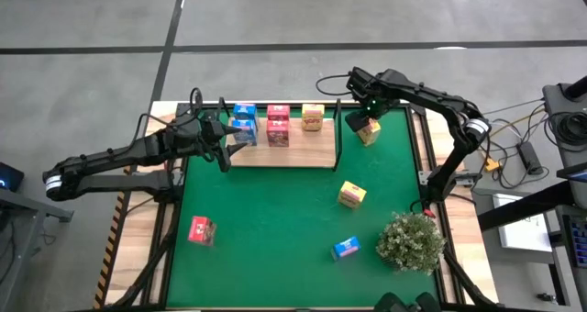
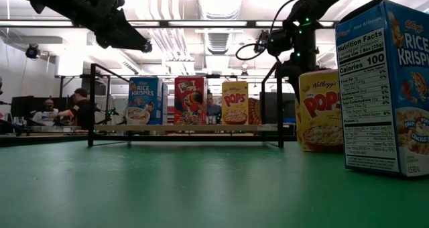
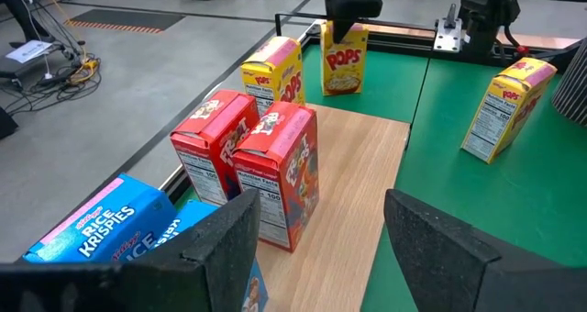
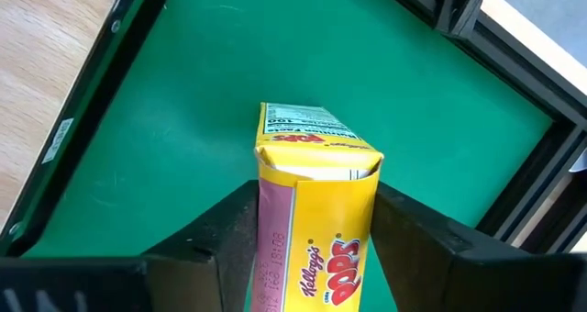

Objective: Stack cereal on shelf
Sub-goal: Put the top yellow cereal box on the shelf aligned with the other yellow cereal box

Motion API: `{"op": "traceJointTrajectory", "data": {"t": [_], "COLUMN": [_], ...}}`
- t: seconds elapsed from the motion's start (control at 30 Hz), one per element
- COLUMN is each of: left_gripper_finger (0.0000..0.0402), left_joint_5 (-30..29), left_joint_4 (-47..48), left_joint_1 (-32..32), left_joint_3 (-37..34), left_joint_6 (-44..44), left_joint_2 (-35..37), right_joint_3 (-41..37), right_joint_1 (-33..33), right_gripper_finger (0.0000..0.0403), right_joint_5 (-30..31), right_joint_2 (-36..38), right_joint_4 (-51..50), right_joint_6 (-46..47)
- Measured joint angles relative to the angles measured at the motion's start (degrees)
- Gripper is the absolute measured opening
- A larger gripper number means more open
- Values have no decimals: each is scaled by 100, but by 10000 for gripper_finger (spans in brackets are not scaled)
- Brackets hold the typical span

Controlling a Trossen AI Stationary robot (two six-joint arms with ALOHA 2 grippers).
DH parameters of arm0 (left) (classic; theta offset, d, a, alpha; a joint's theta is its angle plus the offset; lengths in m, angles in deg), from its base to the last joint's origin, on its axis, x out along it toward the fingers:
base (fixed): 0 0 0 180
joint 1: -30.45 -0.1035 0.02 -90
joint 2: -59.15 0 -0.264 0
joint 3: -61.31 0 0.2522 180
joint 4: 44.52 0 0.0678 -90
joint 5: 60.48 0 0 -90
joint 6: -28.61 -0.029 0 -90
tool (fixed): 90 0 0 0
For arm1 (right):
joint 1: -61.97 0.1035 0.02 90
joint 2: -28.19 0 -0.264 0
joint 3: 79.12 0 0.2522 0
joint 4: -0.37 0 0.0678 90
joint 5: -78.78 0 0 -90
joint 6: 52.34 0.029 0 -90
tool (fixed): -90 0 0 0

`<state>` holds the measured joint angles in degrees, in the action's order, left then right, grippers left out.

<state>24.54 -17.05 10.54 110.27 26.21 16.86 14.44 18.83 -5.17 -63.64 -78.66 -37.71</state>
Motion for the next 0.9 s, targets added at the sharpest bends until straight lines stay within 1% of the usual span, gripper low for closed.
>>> {"op": "traceJointTrajectory", "data": {"t": [0.23, 0.4, 0.6, 0.73, 0.9], "left_gripper_finger": [217, 217, 217, 217, 217], "left_joint_5": [0, 0, 0, 0, 0], "left_joint_4": [0, 0, 0, 0, 0], "left_joint_1": [-1, 1, 0, -1, 1], "left_joint_3": [0, 0, 0, 0, 0], "left_joint_6": [0, 0, 0, 3, 22], "left_joint_2": [1, 1, 0, 0, 1], "right_joint_3": [96, 349, 630, 916, 1483], "right_joint_1": [0, 0, 0, 0, 8], "right_gripper_finger": [180, 179, 162, 150, 147], "right_joint_5": [1, 2, 3, 1, 3], "right_joint_2": [68, 94, 222, 389, 711], "right_joint_4": [-50, -175, -205, -228, -221], "right_joint_6": [66, 85, 102, 102, 132]}}
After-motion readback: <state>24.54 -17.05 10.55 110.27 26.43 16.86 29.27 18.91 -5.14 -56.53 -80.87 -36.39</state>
